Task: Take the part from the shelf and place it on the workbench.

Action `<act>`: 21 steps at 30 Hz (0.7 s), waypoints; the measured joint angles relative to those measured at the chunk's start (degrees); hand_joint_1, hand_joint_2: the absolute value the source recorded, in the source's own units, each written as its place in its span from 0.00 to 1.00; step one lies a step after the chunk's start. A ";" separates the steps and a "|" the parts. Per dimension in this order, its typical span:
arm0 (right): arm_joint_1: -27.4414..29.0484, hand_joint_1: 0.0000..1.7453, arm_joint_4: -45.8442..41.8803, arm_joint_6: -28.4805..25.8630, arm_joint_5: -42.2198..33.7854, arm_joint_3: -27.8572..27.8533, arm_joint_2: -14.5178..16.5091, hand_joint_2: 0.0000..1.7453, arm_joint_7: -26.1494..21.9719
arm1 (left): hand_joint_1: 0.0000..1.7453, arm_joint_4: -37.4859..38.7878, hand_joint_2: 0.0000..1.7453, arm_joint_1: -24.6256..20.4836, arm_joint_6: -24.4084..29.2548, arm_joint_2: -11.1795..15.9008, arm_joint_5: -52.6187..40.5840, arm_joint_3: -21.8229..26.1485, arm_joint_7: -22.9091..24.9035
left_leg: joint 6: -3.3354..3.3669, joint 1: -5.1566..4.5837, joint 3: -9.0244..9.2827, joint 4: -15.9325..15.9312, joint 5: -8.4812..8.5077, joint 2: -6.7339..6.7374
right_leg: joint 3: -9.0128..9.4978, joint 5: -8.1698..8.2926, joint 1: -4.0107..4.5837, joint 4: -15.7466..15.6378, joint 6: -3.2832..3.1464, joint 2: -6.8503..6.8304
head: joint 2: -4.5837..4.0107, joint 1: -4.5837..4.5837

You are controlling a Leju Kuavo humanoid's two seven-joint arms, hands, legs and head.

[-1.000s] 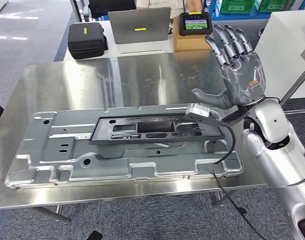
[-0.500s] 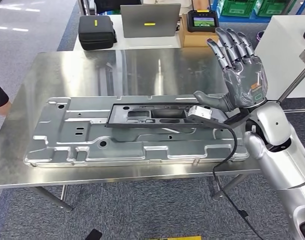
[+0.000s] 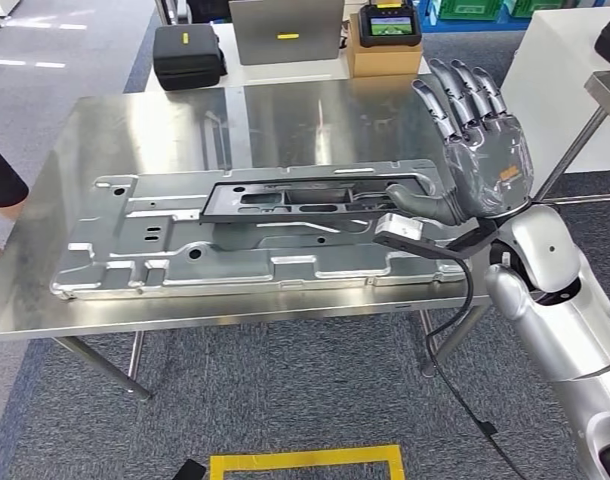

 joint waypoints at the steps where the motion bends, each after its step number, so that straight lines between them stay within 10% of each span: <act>1: 0.10 0.00 0.00 -0.01 0.00 0.01 0.00 0.00 0.00 | 0.00 0.00 0.00 -0.01 -0.04 0.00 0.00 0.00 0.02 | -0.03 0.07 1.42 -0.60 1.55 0.00 | -0.88 0.66 0.00 0.05 0.12 -0.03 | 0.00 0.00; 5: 0.11 0.00 -0.07 -0.19 0.00 -0.08 -0.01 0.00 0.00 | 0.00 -0.01 0.00 -0.30 -0.04 0.02 0.00 -0.01 0.03 | 0.81 -0.07 12.49 -15.12 3.95 -0.02 | -3.10 3.09 0.13 0.19 1.01 -0.05 | 0.00 0.01; 7: 0.09 0.00 -0.07 -0.30 -0.01 -0.10 -0.01 0.00 -0.01 | 0.00 0.01 0.00 -0.47 -0.04 0.02 0.00 -0.02 0.03 | 1.41 -0.38 14.62 -18.93 3.14 -0.04 | -3.46 4.33 0.14 0.02 1.77 -0.13 | 0.00 0.01; 9: 0.20 0.00 -0.02 -0.33 -0.02 -0.08 -0.06 0.00 -0.02 | 0.00 0.01 0.00 -0.40 -0.05 0.01 0.00 -0.01 0.06 | 2.37 -0.33 13.84 -19.25 3.90 0.10 | -3.96 4.18 0.01 0.14 2.50 0.04 | 0.00 0.03; 13: 0.47 0.00 0.09 -0.35 -0.02 -0.08 -0.14 0.00 -0.05 | 0.00 0.01 0.00 -0.29 -0.07 0.00 -0.02 -0.02 -0.04 | 4.11 -0.46 10.42 -19.37 6.65 0.37 | -6.76 -5.54 0.20 10.29 2.74 0.64 | 0.00 0.20; 16: 0.81 0.00 0.28 -0.35 -0.02 -0.05 -0.11 0.00 -0.21 | 0.00 0.01 0.00 -0.26 -0.07 0.01 -0.06 -0.03 -0.14 | 4.23 -0.81 7.83 -19.20 8.55 0.45 | -6.48 -4.26 0.30 17.07 2.72 0.70 | 0.00 0.20; 18: 0.84 0.00 0.38 -0.37 -0.02 -0.04 -0.10 0.00 -0.37 | 0.00 0.01 0.00 -0.27 -0.07 0.01 -0.07 -0.05 -0.14 | 4.07 -0.93 6.59 -18.85 9.36 0.51 | -1.93 -1.36 0.42 12.40 2.35 0.72 | 0.00 0.20; 21: 0.64 0.00 0.36 -0.45 -0.02 -0.07 -0.06 0.00 -0.57 | 0.00 0.01 0.00 -0.33 -0.07 0.00 -0.07 -0.07 -0.14 | 3.56 -1.26 5.52 -17.79 9.89 0.53 | 5.82 -2.50 0.83 1.17 1.67 0.72 | 0.00 0.19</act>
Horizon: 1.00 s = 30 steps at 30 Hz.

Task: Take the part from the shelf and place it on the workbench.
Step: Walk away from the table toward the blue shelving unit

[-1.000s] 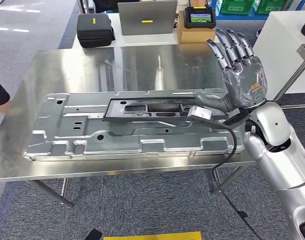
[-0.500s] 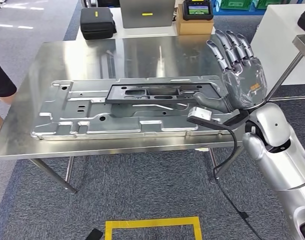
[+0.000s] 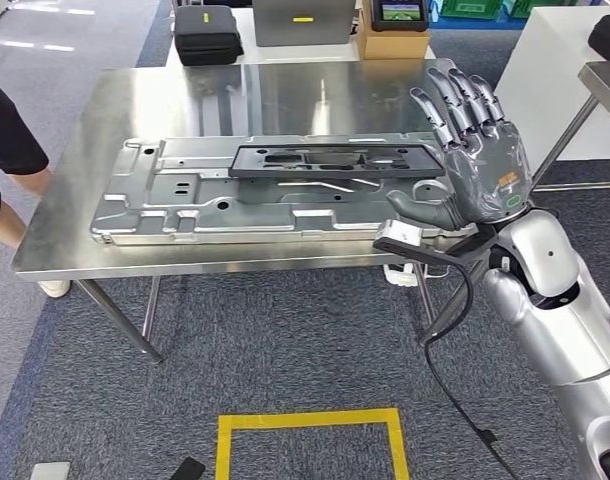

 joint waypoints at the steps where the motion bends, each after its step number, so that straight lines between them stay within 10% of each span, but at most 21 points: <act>1: -0.05 0.00 -0.01 -0.03 -0.01 -0.01 0.02 0.00 -0.05 | 0.00 0.00 0.00 -0.01 0.00 0.01 0.00 0.00 0.00 | -0.28 -0.11 -0.29 0.24 0.21 0.00 | 0.77 -0.63 0.08 -1.49 -0.14 -0.01 | 0.00 -0.01; 4: -0.09 0.00 -0.01 -0.07 -0.02 0.01 0.14 0.00 -0.15 | 0.00 0.00 0.00 0.02 0.00 0.04 -0.01 0.00 -0.01 | -1.28 -0.16 -1.77 1.64 -0.54 -0.11 | 0.60 -1.23 -0.44 -3.20 -1.11 -0.09 | 0.00 -0.08; 9: 0.16 0.00 0.05 -0.14 -0.02 0.07 0.31 0.00 -0.26 | 0.00 0.00 0.00 0.10 0.00 0.07 -0.04 0.00 0.00 | -2.80 0.79 -6.94 15.99 -8.30 -0.19 | -1.16 -0.40 -0.45 -2.92 -2.08 -0.31 | 0.00 -0.15; 15: 0.20 0.00 0.06 -0.20 -0.04 0.07 0.41 0.00 -0.26 | 0.00 0.00 0.00 0.18 0.00 0.17 0.04 0.00 0.07 | -0.92 0.26 1.92 1.68 -1.92 -0.41 | -1.91 0.08 -0.07 -2.16 -1.41 -0.48 | 0.00 -0.15; 19: 0.22 0.00 0.07 -0.27 -0.04 -0.03 0.37 0.00 -0.28 | 0.00 0.00 0.00 0.23 0.01 0.21 0.07 0.04 0.19 | 0.13 0.27 2.04 -0.14 -1.21 -0.29 | -2.63 -0.42 -0.27 -1.65 -0.21 -0.29 | 0.00 -0.12; 23: 0.38 0.00 0.15 -0.31 -0.09 -0.07 0.22 0.00 -0.28 | 0.00 0.00 0.00 0.22 0.00 0.18 0.07 0.04 0.19 | 0.85 0.67 0.66 -0.76 -0.12 -0.07 | -6.70 -7.95 -0.31 9.17 0.42 0.04 | 0.00 -0.01; 25: 0.74 0.00 0.20 -0.31 -0.14 -0.05 0.20 0.00 -0.28 | 0.00 0.00 0.00 0.34 0.00 0.17 0.07 0.04 0.20 | 0.71 0.74 -0.43 -0.12 0.23 0.03 | -7.04 -8.50 -0.44 12.35 0.82 0.03 | 0.00 0.01; 30: 0.83 0.00 0.14 -0.34 -0.22 -0.10 0.17 0.00 -0.28 | 0.00 0.00 0.00 0.29 0.00 0.14 0.07 0.04 0.20 | -0.41 0.84 -2.96 2.09 1.00 -0.05 | 1.05 -2.99 -0.73 -1.06 1.34 0.31 | 0.00 -0.02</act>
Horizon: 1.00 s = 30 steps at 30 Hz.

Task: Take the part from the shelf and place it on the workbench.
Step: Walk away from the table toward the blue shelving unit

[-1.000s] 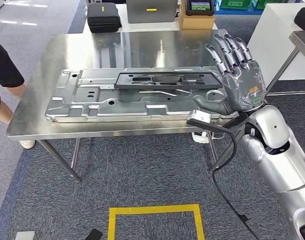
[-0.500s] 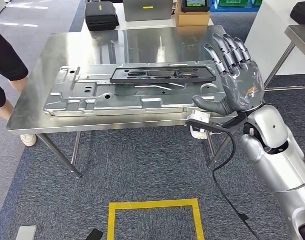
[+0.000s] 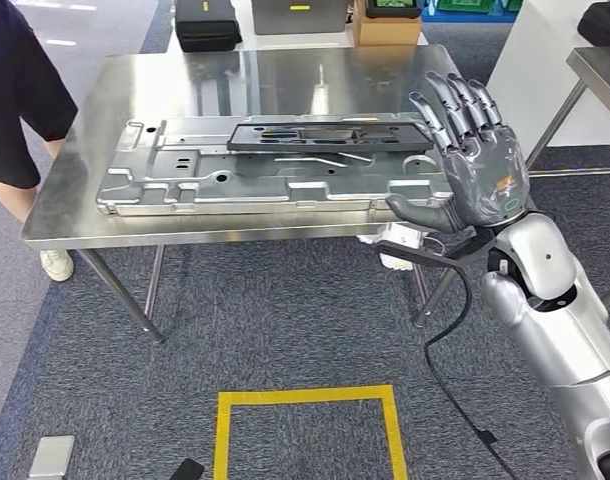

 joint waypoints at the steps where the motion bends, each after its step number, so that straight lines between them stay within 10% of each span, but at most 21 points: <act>1: 0.05 0.00 -0.02 -0.01 -0.02 0.00 -0.02 0.00 -0.01 | 0.00 0.00 0.00 0.01 0.00 0.01 0.00 0.00 0.00 | -0.35 -0.09 -0.30 0.16 0.33 -0.05 | -0.06 -0.02 0.13 -0.41 -0.28 0.14 | 0.00 -0.02; 4: 0.17 0.00 -0.01 -0.10 -0.10 0.03 -0.03 0.00 -0.01 | 0.00 0.00 0.00 0.13 0.00 0.03 -0.01 0.01 0.03 | -1.29 0.00 -1.02 0.69 0.05 -0.19 | -1.33 0.98 0.04 -0.16 -1.82 -0.03 | 0.00 -0.05; 8: 0.61 0.00 -0.04 -0.57 -0.42 -0.01 -0.02 0.00 -0.01 | 0.00 0.00 0.00 0.09 0.00 0.04 -0.02 0.01 -0.01 | -2.31 0.26 -3.59 11.03 -9.32 -0.22 | -4.22 3.03 0.02 -0.17 -3.45 -0.36 | 0.00 -0.13; 10: 1.55 0.00 -0.04 -1.16 -0.72 -0.18 0.03 0.00 0.00 | 0.00 0.00 0.00 0.08 0.00 0.04 -0.01 0.01 -0.01 | -2.28 0.26 -3.75 15.78 -9.91 -0.22 | -5.55 3.97 0.21 -0.16 -3.52 -0.50 | 0.00 -0.13; 13: 5.06 0.00 -0.04 -3.35 -1.27 -1.42 0.77 0.00 -0.42 | 0.00 -0.01 0.00 0.08 0.05 0.04 0.01 0.02 0.00 | -1.06 -0.13 2.20 9.52 -5.73 -0.30 | -6.78 5.11 0.58 -0.14 -3.35 -0.76 | 0.00 -0.13; 16: 9.92 0.00 0.20 -6.56 -1.38 -2.96 2.44 0.00 -1.04 | 0.00 -0.02 0.00 0.06 0.27 0.08 0.06 0.02 0.01 | 0.21 -0.81 8.88 -0.75 -5.74 -0.45 | -7.16 5.96 0.85 -0.13 -2.78 -0.99 | 0.00 -0.12; 20: 17.14 0.00 1.97 -10.12 -1.55 -5.41 5.09 0.00 -1.07 | 0.00 -0.02 0.00 0.03 0.59 0.08 0.30 0.10 0.14 | 0.72 -0.41 9.41 -3.46 -5.66 -0.28 | -8.11 5.25 0.88 1.10 -1.63 -0.81 | 0.00 -0.10; 24: 24.45 0.00 6.78 -11.07 -5.27 -8.79 8.64 0.00 -2.84 | 0.00 -0.01 0.00 0.53 1.10 0.05 0.96 0.34 0.23 | 1.33 -0.30 8.21 -3.67 -4.65 -0.11 | -12.24 -1.74 0.78 12.77 -1.01 -0.28 | 0.00 -0.08; 26: 27.94 0.00 11.08 -10.33 -8.47 -10.59 10.96 0.00 -4.05 | 0.00 -0.01 0.50 0.83 1.58 0.06 1.34 0.68 0.46 | 1.26 -0.30 7.81 -3.44 -4.45 -0.06 | -11.46 -1.49 0.68 13.77 -0.71 -0.29 | 0.00 -0.08; 28: 30.22 0.00 17.47 -10.01 -12.02 -12.59 13.40 0.00 -6.23 | 0.00 -0.01 1.00 0.96 2.05 0.05 1.39 1.04 0.65 | 1.02 -0.26 7.57 -2.93 -4.57 -0.01 | -7.16 1.43 0.51 7.06 -0.63 -0.36 | 0.00 -0.08; 30: 31.15 0.00 25.48 -10.01 -15.16 -14.71 15.66 0.00 -8.82 | 0.00 -0.02 1.00 0.93 2.45 0.05 1.39 1.23 0.78 | 0.49 -0.48 7.06 -2.13 -4.86 0.00 | -3.93 2.88 0.54 0.99 -1.04 -0.38 | 0.00 -0.09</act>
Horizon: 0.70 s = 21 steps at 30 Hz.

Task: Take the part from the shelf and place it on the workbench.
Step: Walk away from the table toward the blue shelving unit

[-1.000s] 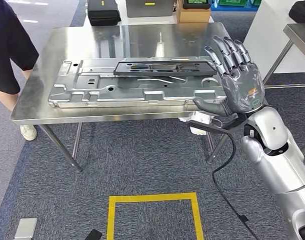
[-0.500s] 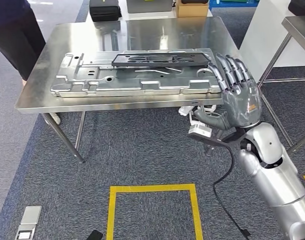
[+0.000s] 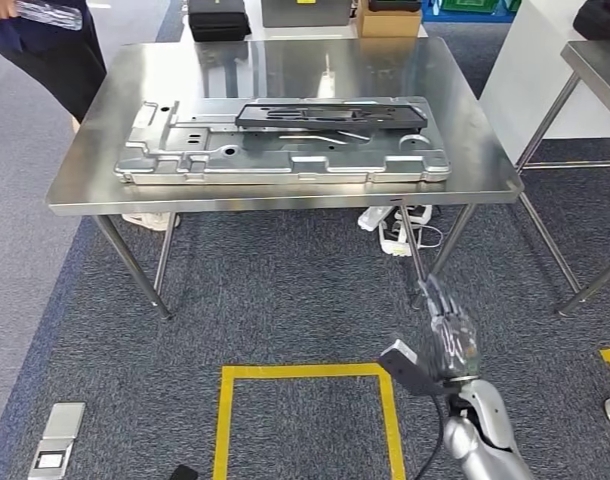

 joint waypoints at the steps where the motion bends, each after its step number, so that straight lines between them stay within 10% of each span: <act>1: 0.13 0.00 4.05 0.27 -1.49 -1.07 0.98 0.00 -0.93 | 0.00 0.00 1.00 -0.02 0.15 0.01 -0.01 0.05 0.08 | -0.26 -0.11 -0.26 0.29 -0.09 0.01 | 0.47 -0.06 0.06 -1.13 -0.32 0.03 | 0.00 -0.02; 5: -0.54 0.00 21.46 4.11 -7.32 -5.63 3.94 1.00 -1.91 | 0.00 0.01 1.00 -0.13 0.41 0.01 -0.17 0.16 0.36 | -1.19 0.00 -0.87 1.47 -1.14 -0.02 | 0.21 0.19 -0.05 -1.28 -1.72 0.01 | 0.00 -0.05; 9: -1.01 0.00 35.85 13.24 -10.01 -9.56 5.44 1.00 7.03 | 0.00 0.02 1.00 -0.44 0.54 0.01 -1.26 0.09 1.36 | -2.49 0.70 -5.95 13.57 -7.94 -0.05 | -0.36 0.51 -0.25 -1.31 -2.53 -0.28 | 0.00 -0.06; 11: 0.35 0.00 41.38 16.75 -10.32 -11.21 5.90 1.00 13.24 | 0.00 0.02 1.00 -0.59 0.61 0.01 -1.84 0.00 2.06 | -2.65 0.87 -6.63 15.79 -7.81 -0.05 | -0.42 0.51 -0.25 -1.25 -2.53 -0.53 | 0.00 -0.06; 15: 2.58 0.00 48.12 20.59 -10.10 -13.26 6.93 1.00 22.58 | 0.00 0.02 1.00 -0.94 0.92 0.02 -2.41 -0.09 2.39 | -1.90 0.80 -0.12 2.94 -1.24 -0.36 | -0.47 0.62 -0.12 -1.15 -2.22 -0.18 | 0.00 -0.06; 21: 3.54 0.00 52.24 23.05 -9.24 -14.24 7.96 1.00 28.30 | 0.00 0.02 1.00 -1.45 1.19 0.03 -2.34 -0.10 2.46 | -0.58 0.87 0.50 -0.30 -0.37 -0.17 | -1.76 -0.61 -0.16 0.73 -0.38 0.19 | 0.00 -0.03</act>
